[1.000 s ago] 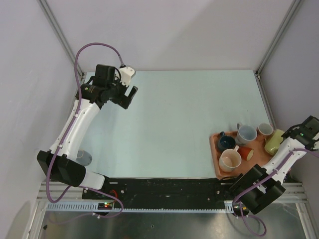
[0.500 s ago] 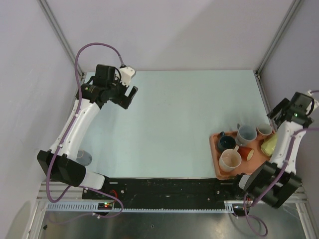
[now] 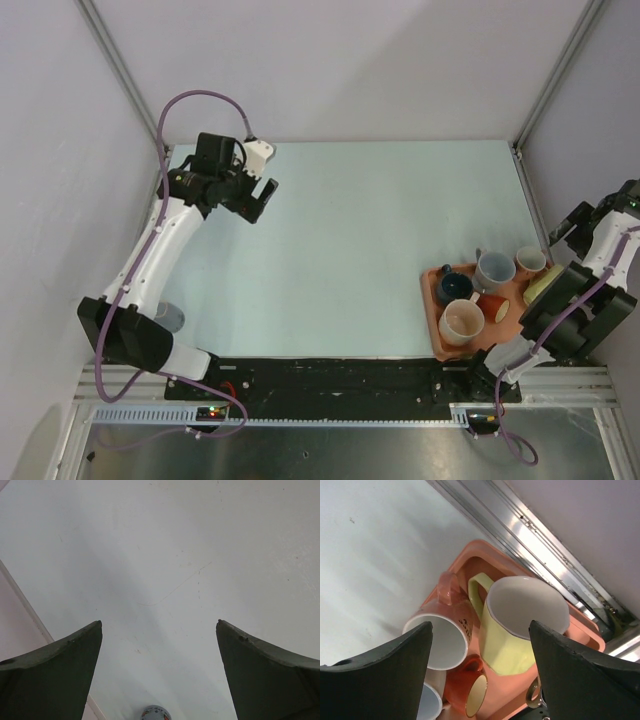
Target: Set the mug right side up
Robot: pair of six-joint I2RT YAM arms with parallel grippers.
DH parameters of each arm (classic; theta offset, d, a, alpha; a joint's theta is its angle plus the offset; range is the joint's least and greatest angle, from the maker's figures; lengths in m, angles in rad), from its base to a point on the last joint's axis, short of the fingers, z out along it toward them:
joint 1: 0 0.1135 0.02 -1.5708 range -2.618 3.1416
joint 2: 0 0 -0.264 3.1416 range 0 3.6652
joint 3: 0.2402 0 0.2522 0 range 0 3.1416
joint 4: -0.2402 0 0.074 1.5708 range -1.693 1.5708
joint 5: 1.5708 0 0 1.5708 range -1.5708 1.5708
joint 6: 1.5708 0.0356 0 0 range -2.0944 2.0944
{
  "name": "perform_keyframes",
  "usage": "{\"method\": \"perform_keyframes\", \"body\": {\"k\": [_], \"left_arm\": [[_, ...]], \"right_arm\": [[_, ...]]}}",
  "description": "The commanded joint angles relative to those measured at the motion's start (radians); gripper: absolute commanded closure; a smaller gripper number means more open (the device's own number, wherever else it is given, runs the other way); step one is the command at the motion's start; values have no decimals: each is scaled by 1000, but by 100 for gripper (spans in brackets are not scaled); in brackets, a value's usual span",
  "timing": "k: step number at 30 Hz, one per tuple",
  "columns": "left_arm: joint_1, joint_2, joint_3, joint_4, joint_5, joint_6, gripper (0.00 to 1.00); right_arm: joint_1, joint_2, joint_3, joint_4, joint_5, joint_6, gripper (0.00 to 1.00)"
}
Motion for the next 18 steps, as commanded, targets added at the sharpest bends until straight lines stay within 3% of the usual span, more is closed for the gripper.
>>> {"method": "perform_keyframes", "body": {"k": [1,8,13,18], "left_arm": [[-1,6,12,7,2,21,2],[-1,7,7,7,3,29,2],[-2,9,10,7,4,34,2],[-1,9,12,8,14,38,2]], "right_arm": [[-21,68,68,-46,-77,-23,18],[-72,109,67,-55,-130,-9,18],[-78,103,57,-78,-142,-6,31],[-92,67,32,-107,-112,5,37]]}}
